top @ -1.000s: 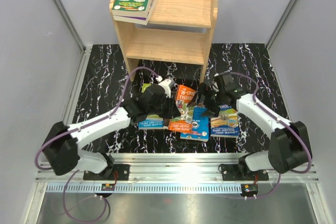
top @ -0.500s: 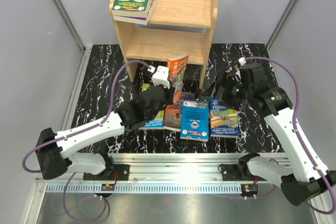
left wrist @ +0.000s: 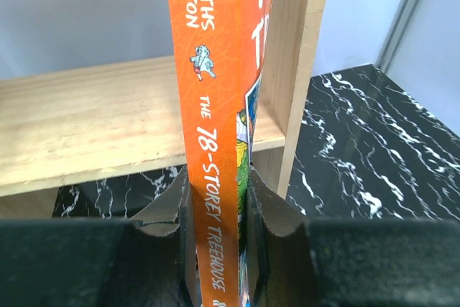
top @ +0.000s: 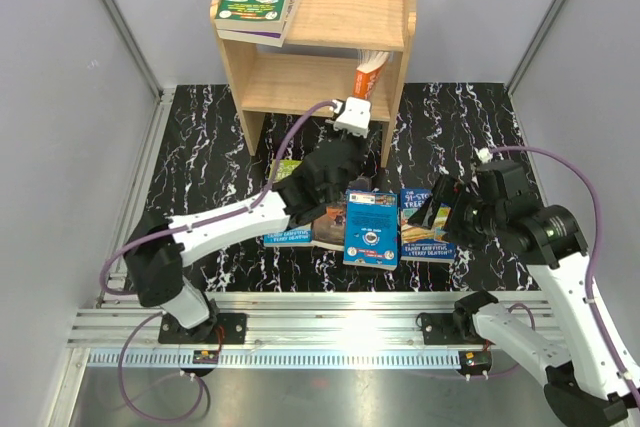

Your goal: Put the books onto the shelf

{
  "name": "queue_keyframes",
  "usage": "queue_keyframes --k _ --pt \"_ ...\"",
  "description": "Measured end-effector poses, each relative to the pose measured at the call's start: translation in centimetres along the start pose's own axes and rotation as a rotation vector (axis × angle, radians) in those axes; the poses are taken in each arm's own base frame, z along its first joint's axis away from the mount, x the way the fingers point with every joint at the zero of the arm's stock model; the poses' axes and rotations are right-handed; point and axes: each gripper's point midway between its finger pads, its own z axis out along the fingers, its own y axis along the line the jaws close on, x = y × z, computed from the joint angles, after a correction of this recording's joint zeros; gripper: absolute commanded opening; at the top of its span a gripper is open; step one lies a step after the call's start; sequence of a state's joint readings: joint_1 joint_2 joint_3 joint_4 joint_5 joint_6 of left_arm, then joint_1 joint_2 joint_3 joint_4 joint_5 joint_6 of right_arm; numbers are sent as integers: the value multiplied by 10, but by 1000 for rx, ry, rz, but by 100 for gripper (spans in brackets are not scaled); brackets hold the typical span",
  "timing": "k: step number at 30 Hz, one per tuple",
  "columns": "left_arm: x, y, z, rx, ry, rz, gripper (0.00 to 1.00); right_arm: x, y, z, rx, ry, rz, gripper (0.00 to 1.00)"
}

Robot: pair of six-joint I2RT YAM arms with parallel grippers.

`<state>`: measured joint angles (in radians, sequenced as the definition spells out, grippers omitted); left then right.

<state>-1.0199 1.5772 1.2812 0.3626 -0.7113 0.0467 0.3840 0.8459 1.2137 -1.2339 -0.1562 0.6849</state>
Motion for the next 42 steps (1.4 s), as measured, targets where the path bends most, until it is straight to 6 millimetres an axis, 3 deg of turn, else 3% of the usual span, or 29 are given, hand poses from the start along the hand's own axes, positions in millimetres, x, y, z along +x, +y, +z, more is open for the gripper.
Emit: queue_keyframes --k 7,16,22,33,42 --pt "17 -9 23 -47 -60 37 0 18 -18 -6 31 10 37 100" --pt "14 -7 37 -130 -186 -3 0 58 -49 -2 57 48 142 100" --pt "19 -10 51 -147 -262 -41 0 65 -54 -2 54 44 177 100" --pt "31 -20 103 -181 -342 -23 0 71 -60 3 67 53 207 100" --pt "34 -13 120 -214 -373 14 0 90 -75 11 60 58 254 100"
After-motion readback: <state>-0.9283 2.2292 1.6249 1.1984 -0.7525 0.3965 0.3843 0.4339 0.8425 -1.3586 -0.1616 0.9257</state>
